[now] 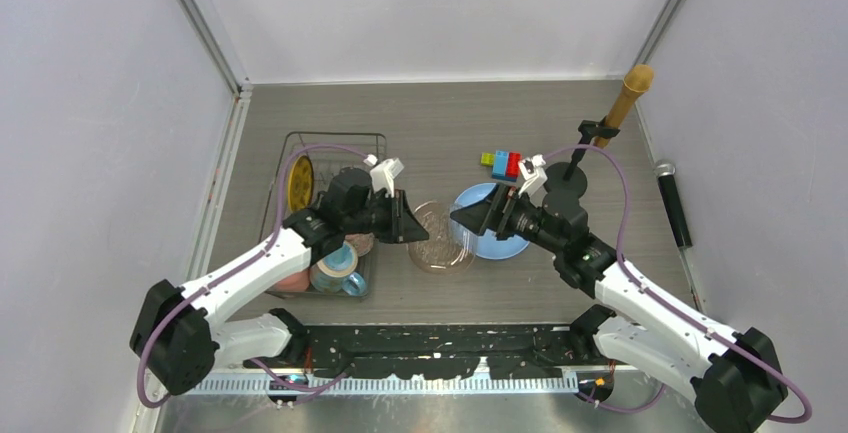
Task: Unload the mixed dishes from the dish rack
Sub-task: Place the plate at the center of the board.
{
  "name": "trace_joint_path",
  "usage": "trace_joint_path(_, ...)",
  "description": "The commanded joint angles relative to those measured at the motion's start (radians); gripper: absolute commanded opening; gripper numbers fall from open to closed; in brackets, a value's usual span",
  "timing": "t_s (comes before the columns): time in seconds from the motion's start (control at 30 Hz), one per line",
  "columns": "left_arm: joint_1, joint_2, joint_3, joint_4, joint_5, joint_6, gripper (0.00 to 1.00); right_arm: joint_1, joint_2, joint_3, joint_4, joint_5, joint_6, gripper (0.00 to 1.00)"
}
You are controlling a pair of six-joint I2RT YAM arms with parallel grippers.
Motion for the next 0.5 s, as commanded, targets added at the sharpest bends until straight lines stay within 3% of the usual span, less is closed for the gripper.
trace_joint_path(0.0,-0.025,0.017,0.021,0.130,0.001,-0.031,0.00,0.004,-0.021,-0.042,0.103,-0.030,0.038,0.83)
trace_joint_path(0.3,-0.028,-0.004,-0.013,0.189,0.024,-0.046,0.00,0.005,-0.073,-0.087,0.078,-0.034,0.032,0.52)
trace_joint_path(0.47,-0.028,-0.024,-0.008,0.154,-0.003,-0.033,0.02,0.005,-0.081,-0.092,0.084,-0.045,0.036,0.26)
